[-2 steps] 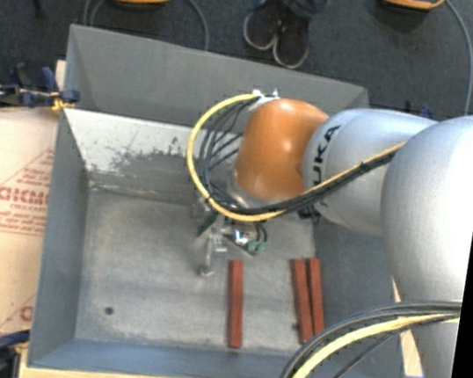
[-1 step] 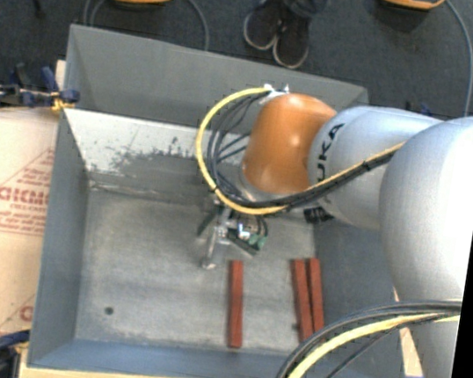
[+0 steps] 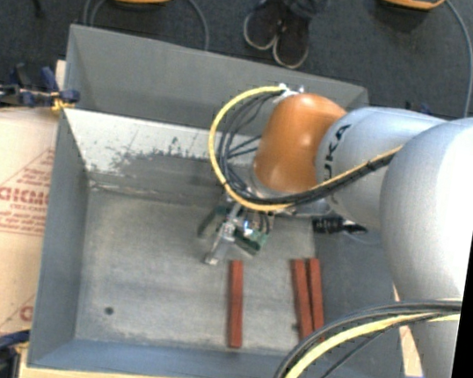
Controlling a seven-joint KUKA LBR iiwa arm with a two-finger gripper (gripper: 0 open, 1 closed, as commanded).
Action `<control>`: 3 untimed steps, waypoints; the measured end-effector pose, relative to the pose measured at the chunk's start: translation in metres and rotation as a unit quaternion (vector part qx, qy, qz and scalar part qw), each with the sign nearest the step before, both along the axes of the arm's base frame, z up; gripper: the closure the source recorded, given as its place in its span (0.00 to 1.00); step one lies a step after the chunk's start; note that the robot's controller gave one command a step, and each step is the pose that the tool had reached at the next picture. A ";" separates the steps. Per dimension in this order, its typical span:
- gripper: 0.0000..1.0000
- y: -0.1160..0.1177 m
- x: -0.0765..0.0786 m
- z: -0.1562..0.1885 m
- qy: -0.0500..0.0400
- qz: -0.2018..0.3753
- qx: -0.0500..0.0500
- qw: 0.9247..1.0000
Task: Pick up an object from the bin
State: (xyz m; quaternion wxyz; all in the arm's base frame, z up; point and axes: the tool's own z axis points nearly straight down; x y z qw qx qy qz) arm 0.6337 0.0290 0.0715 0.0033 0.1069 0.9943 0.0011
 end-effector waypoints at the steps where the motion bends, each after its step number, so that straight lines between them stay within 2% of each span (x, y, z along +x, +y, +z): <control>1: 1.00 -0.047 0.019 0.000 0.000 0.111 -0.001 0.994; 2: 0.00 -0.047 0.018 -0.001 0.003 0.110 0.000 0.994; 3: 1.00 -0.047 0.019 0.000 0.002 0.109 -0.001 0.994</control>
Offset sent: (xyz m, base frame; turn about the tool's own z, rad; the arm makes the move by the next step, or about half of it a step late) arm 0.0000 0.0000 0.0000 0.0000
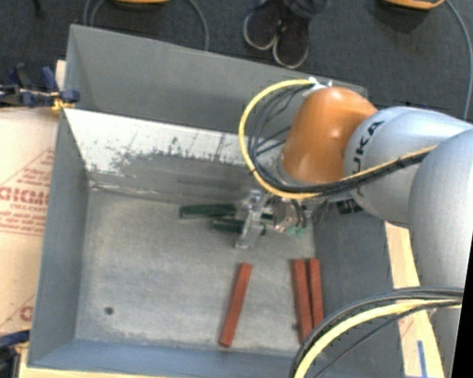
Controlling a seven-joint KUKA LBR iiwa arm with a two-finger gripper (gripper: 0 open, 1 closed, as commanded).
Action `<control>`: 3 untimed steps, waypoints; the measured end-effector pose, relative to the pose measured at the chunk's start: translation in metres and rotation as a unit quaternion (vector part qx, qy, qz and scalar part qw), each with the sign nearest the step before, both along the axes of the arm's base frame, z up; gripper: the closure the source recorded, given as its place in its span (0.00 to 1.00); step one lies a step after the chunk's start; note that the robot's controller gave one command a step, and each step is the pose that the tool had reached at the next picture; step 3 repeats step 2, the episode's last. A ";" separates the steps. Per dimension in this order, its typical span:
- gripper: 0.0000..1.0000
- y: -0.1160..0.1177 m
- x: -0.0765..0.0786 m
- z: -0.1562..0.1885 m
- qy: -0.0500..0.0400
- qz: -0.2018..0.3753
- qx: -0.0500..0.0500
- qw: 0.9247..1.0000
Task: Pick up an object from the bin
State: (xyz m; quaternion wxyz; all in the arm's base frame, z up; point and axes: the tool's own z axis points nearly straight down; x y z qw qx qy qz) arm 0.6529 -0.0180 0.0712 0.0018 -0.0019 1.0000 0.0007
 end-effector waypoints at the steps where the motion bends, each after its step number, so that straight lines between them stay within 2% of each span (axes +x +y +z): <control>1: 1.00 0.000 0.000 0.000 0.000 0.000 0.000 1.000; 2: 1.00 -0.023 0.003 0.144 -0.001 0.016 -0.001 1.000; 3: 1.00 -0.023 0.003 0.144 -0.001 0.016 -0.001 1.000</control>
Offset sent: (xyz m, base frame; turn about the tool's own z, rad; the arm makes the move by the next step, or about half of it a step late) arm 0.0016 -0.0215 0.1422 -0.0349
